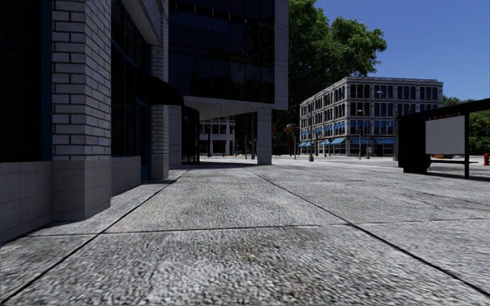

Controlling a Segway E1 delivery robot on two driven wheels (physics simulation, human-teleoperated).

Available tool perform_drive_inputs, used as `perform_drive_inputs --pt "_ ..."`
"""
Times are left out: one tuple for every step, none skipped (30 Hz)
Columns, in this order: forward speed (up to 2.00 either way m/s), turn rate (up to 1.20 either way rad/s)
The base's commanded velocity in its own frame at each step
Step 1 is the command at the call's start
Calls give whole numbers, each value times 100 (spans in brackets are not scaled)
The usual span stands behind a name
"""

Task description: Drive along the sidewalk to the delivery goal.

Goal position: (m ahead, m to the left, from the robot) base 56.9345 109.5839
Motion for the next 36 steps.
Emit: perform_drive_inputs --pt "200 0" --pt "200 0" --pt "200 0" --pt "200 0" --pt "200 0" --pt "200 0" --pt "200 0" --pt "200 0" --pt "200 0" --pt "200 0" --pt "200 0" --pt "200 0" --pt "200 0" --pt "200 0" --pt "200 0" --pt "200 0" --pt "200 0" --pt "200 0" --pt "200 1" --pt "200 13" --pt "200 17" --pt "200 18" --pt "200 18" --pt "200 15" --pt "200 14" --pt "200 13" --pt "200 13" --pt "200 13" --pt "200 13" --pt "200 13" --pt "200 12" --pt "200 4" --pt "200 4" --pt "200 1" --pt "200 2" --pt "200 10"
